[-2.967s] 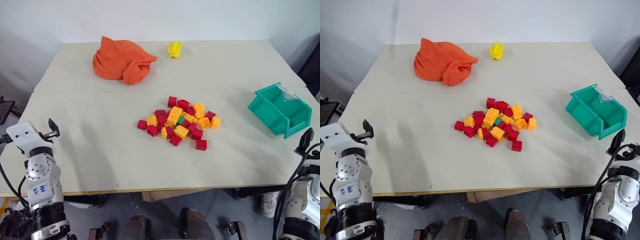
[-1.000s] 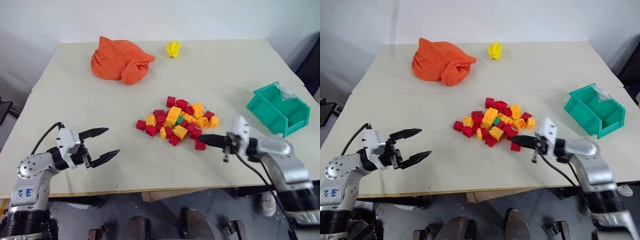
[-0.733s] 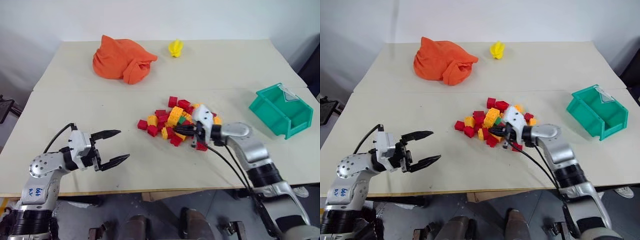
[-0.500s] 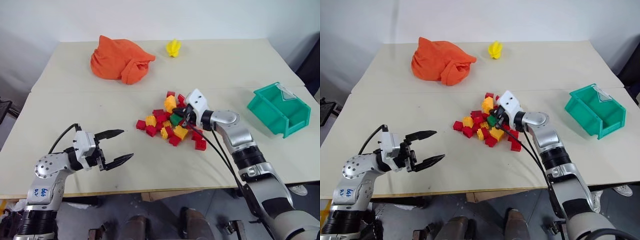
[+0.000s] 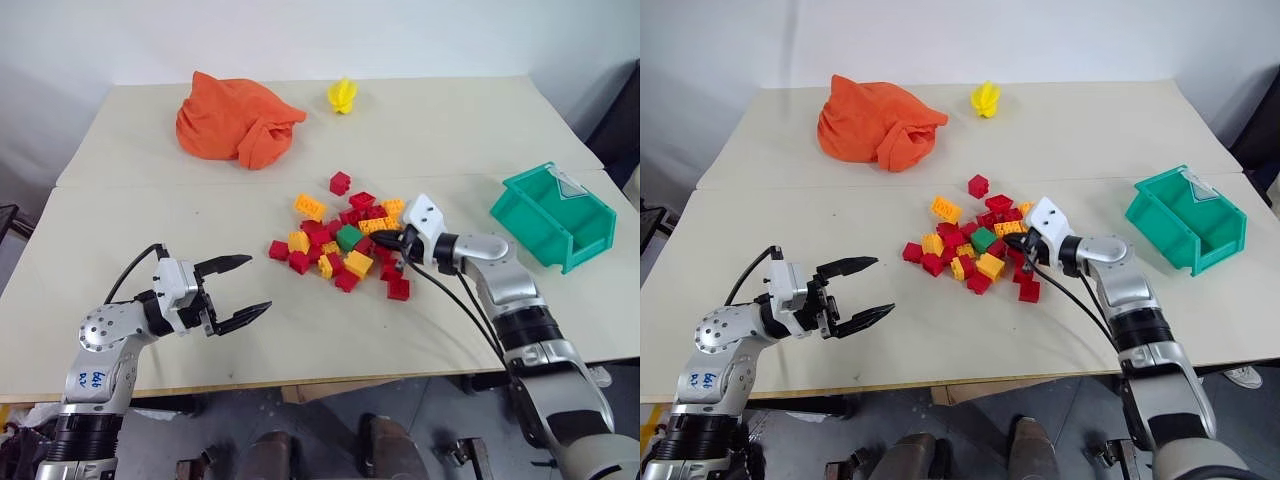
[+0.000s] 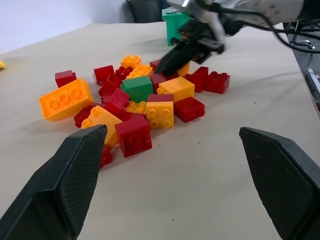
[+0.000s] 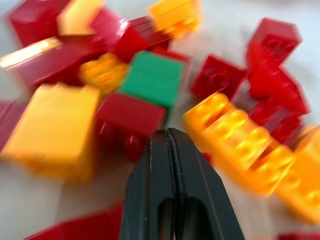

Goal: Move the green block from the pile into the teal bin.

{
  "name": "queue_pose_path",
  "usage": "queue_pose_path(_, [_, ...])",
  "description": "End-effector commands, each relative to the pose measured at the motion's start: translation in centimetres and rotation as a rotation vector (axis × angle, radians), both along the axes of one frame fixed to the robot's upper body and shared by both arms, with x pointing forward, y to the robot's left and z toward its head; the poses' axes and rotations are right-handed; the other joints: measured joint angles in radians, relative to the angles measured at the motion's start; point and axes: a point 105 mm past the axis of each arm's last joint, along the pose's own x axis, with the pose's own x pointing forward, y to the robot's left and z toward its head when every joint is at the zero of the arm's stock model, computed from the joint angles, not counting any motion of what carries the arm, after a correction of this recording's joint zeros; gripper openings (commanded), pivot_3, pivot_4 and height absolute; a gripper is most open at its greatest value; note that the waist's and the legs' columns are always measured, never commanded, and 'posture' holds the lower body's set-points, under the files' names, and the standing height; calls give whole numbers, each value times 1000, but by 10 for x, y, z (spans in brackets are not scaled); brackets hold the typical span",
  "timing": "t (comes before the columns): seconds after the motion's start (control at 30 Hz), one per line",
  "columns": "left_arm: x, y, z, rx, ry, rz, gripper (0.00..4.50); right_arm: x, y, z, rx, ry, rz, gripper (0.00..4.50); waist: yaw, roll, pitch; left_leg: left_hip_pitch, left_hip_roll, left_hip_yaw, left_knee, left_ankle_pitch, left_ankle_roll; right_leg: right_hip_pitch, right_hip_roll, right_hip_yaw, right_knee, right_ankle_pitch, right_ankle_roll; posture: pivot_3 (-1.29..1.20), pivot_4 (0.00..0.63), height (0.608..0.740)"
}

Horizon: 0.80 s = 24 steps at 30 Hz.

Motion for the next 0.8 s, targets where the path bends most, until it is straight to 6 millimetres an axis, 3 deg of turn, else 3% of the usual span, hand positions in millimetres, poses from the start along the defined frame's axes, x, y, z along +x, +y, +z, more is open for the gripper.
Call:
queue_pose_path(0.03, [-2,0,5,4,-31,4,4500,-7,-21,26,63,-58,-39,31,1,0,0,0,0,0,0,0,0,0,0,0,0,0,0,0,150,740])
queue_pose_path(0.13, [-1,5,6,2,-40,29,4500,-20,-53,49,147,-92,-79,31,3,0,0,0,0,0,0,0,0,0,0,0,0,0,0,0,150,740])
queue_pose_path(0.23, [-1,8,6,4,-40,43,4500,-35,-83,50,148,-73,-137,199,17,0,0,0,0,1,0,0,0,0,0,0,-1,0,0,0,150,740])
queue_pose_path(0.3, [-1,10,6,4,-40,52,4500,-46,-106,47,132,-63,-178,606,20,0,0,0,0,1,0,0,0,0,0,0,-1,0,0,0,150,740])
queue_pose_path(0.5, [0,13,5,8,-37,70,4500,-70,-158,41,126,-50,-297,2492,25,0,0,1,1,5,0,0,0,1,0,1,-2,0,0,0,150,740])
queue_pose_path(0.57, [1,13,5,9,-36,71,4500,-72,-161,38,109,-47,-303,3155,24,0,0,1,1,6,0,0,0,1,0,1,-1,0,0,0,150,740])
queue_pose_path(0.7, [4,13,6,10,-37,70,4500,-65,-118,41,107,-2,-181,4468,17,0,0,2,2,7,0,0,0,0,1,1,-1,0,0,0,150,740])
queue_pose_path(0.77, [5,13,6,9,-38,70,4500,-60,-99,42,103,28,-146,4468,16,0,0,3,3,7,0,0,0,0,1,1,0,0,0,0,150,740])
queue_pose_path(0.8, [6,12,7,11,-39,67,4500,-56,-80,43,99,61,-112,4468,17,0,0,3,3,7,0,0,0,0,1,1,0,0,0,0,150,740])
